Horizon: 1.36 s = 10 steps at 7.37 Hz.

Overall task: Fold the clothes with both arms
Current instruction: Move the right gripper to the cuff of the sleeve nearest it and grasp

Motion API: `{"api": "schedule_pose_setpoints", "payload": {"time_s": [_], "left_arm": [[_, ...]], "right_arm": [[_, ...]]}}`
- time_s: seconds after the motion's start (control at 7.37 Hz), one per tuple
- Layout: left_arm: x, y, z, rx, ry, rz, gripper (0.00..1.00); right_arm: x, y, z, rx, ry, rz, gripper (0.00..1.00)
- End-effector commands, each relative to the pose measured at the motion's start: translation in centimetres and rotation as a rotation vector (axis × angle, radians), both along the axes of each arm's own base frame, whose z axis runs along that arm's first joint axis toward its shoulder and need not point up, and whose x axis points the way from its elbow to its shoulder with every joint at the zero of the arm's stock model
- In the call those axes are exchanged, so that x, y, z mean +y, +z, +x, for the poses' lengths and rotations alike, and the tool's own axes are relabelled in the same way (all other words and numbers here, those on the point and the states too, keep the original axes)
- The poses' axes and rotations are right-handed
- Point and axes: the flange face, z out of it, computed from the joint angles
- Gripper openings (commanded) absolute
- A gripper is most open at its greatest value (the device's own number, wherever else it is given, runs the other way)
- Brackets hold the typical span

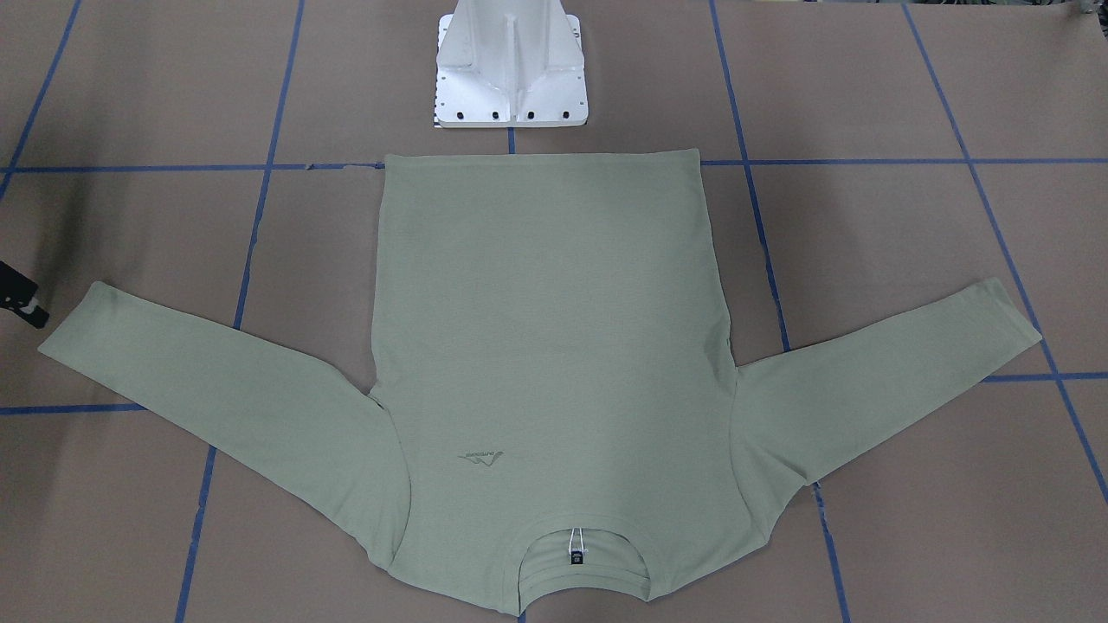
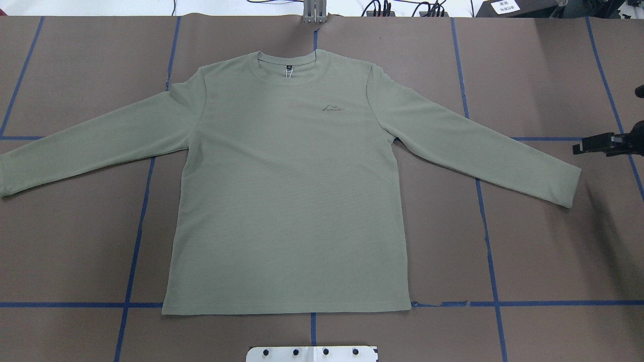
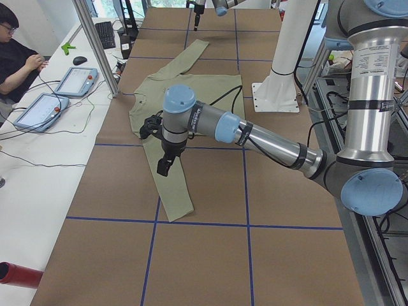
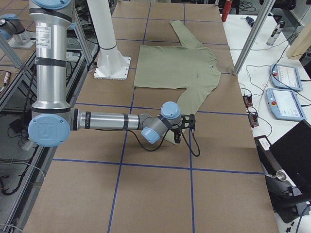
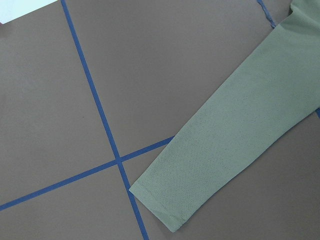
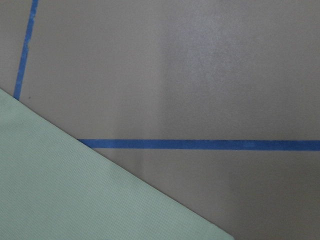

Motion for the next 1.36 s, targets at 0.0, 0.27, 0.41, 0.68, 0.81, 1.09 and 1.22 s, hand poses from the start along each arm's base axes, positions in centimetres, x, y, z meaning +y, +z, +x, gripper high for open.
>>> {"api": "schedule_pose_setpoints", "payload": {"time_s": [0.0, 0.27, 0.41, 0.68, 0.81, 1.09, 1.22], "left_arm": [[0.0, 0.1, 0.0, 0.0, 0.0, -0.002, 1.0], [0.0, 0.0, 0.0, 0.0, 0.0, 0.0, 1.0], [0.0, 0.0, 0.0, 0.0, 0.0, 0.0, 1.0], [0.0, 0.0, 0.0, 0.0, 0.0, 0.0, 1.0], [0.0, -0.1, 0.0, 0.0, -0.001, 0.0, 1.0], [0.0, 0.0, 0.0, 0.001, 0.0, 0.0, 1.0], [0.0, 0.0, 0.0, 0.0, 0.0, 0.0, 1.0]], "right_arm": [[-0.3, 2.1, -3.6, 0.024, 0.017, 0.003, 0.91], [-0.6, 2.6, -3.9, 0.031, 0.014, -0.002, 0.88], [-0.2, 3.3, -3.6, 0.037, 0.014, -0.013, 0.88], [0.1, 3.8, -3.4, 0.042, 0.015, -0.022, 0.88], [0.2, 3.8, -3.3, 0.043, 0.015, -0.023, 0.88], [0.3, 4.5, -3.3, 0.05, 0.013, -0.035, 0.86], [0.3, 4.6, -3.3, 0.051, 0.014, -0.036, 0.85]]}}
